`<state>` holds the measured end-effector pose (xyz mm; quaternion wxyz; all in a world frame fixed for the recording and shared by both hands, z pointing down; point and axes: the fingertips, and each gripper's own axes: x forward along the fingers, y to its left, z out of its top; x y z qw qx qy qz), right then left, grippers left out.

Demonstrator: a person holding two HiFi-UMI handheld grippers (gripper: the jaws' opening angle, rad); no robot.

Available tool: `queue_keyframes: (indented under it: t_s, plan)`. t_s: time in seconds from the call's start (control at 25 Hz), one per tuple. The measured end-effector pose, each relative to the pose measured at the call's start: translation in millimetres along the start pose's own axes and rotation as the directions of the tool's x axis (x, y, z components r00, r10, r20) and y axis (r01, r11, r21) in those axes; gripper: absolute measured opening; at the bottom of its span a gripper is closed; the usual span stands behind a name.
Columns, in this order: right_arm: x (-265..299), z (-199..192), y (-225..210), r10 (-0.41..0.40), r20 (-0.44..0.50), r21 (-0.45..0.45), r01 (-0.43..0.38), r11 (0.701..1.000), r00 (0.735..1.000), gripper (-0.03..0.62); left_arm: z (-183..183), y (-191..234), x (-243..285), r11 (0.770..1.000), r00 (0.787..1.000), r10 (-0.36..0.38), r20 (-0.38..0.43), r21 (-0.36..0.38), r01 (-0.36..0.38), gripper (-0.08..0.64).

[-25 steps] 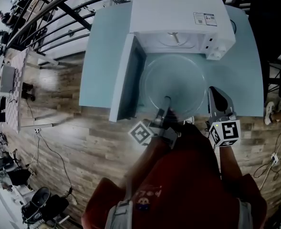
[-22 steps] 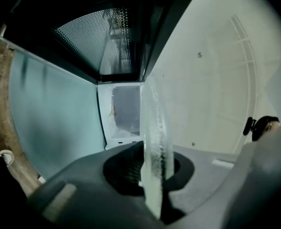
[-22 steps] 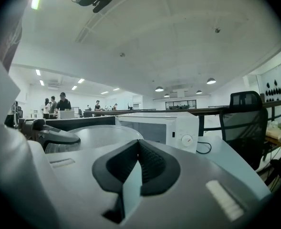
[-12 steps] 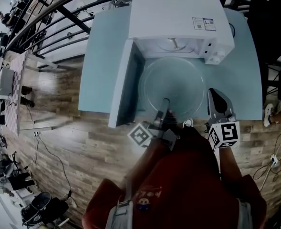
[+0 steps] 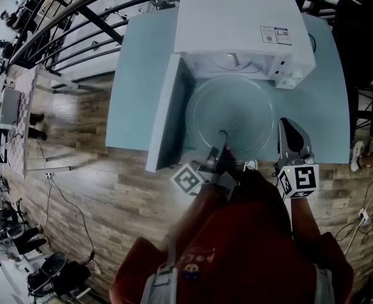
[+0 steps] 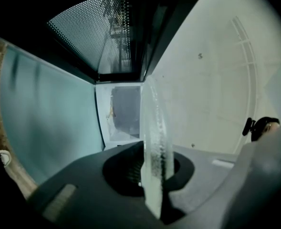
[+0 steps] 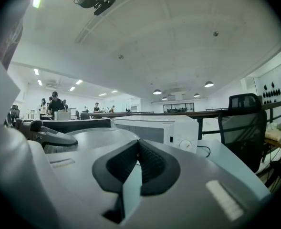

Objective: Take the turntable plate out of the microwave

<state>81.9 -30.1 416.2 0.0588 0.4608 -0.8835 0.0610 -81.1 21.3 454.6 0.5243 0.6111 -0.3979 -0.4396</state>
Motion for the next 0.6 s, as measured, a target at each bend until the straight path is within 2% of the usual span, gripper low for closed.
queue_keyframes:
  t_s: [0.6]
  plan:
    - [-3.1, 2.4, -3.1, -0.003, -0.003, -0.020, 0.003, 1.000, 1.000, 0.000, -1.9, 0.6, 3.1, 1.000, 1.000, -0.001, -0.008, -0.004, 0.001, 0.025]
